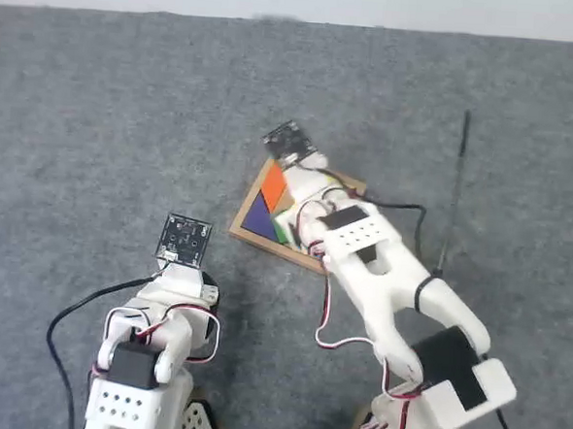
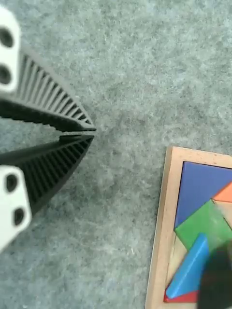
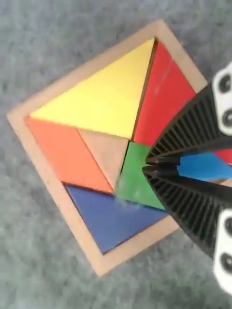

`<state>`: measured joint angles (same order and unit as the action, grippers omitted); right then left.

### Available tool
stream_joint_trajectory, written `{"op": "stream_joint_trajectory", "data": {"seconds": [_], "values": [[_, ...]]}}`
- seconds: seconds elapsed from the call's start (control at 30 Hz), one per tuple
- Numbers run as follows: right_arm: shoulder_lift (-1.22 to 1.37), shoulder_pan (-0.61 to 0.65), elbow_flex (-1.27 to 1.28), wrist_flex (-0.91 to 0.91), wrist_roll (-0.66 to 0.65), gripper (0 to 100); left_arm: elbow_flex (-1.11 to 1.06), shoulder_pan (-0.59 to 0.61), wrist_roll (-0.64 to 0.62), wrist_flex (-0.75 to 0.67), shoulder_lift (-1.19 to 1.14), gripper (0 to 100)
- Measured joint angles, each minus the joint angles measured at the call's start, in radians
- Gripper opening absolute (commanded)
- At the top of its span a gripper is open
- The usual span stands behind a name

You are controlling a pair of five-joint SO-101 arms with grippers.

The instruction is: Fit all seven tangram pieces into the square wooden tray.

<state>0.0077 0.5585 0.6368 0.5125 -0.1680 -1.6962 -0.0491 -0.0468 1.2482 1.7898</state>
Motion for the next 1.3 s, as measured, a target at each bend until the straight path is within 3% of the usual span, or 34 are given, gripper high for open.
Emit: {"op": "stream_joint_trajectory", "data": {"seconds": [0.63, 1.03, 1.3], "values": [[-0.012, 0.011, 0.029, 0.107, 0.0, 0.9, 0.0, 0.0, 0.0, 0.0, 0.0, 1], [-0.431, 0.009, 0.311, 0.091, -0.002, 0.9, 0.0, 0.0, 0.0, 0.0, 0.0, 1], [-0.509, -0.098, 0.353, 0.153, 0.003, 0.9, 0.0, 0.0, 0.0, 0.0, 0.0, 1]]}}
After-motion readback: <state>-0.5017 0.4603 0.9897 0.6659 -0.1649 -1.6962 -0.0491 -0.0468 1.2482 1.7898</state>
